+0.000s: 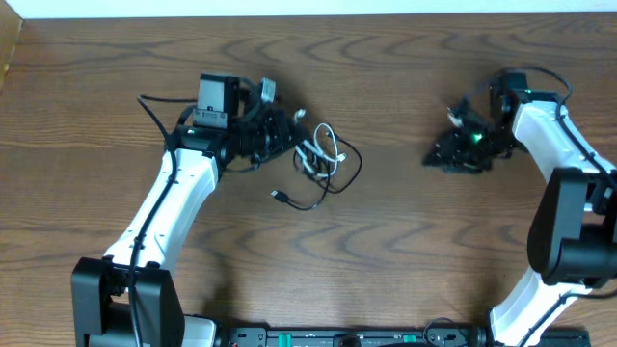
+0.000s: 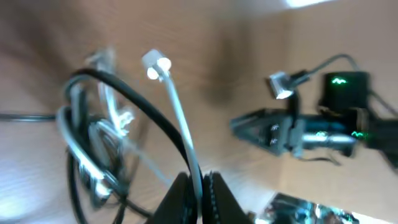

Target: Untangle cables

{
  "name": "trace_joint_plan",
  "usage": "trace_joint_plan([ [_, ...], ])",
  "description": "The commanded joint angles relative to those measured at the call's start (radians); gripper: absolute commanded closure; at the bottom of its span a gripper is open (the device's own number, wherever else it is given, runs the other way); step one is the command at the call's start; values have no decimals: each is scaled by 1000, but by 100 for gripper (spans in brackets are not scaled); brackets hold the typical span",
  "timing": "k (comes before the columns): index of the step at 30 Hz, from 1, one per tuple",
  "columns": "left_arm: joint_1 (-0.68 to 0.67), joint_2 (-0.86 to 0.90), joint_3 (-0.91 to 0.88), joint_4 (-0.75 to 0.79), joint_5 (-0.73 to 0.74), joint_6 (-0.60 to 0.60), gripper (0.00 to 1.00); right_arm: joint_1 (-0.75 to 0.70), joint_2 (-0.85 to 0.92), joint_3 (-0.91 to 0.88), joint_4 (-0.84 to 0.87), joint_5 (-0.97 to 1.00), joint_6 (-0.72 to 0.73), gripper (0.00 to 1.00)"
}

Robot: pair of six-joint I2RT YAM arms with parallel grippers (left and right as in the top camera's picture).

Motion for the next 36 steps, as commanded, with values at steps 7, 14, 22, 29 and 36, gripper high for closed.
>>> trace_joint_plan([
  [7, -3, -16, 13, 430, 428, -261, 93, 137, -249, 27, 147, -370, -123, 32],
  [14, -5, -16, 13, 443, 427, -367, 92, 220, -350, 27, 251, -236, -6, 34],
  [22, -35, -16, 13, 443, 426, -544, 92, 300, -342, 27, 250, -175, 1, 37],
  [29, -40, -16, 13, 443, 423, -650, 93, 382, -336, 27, 250, -61, -45, 36],
  [36, -40, -16, 13, 443, 423, -673, 93, 435, -291, 27, 258, 53, -45, 42],
])
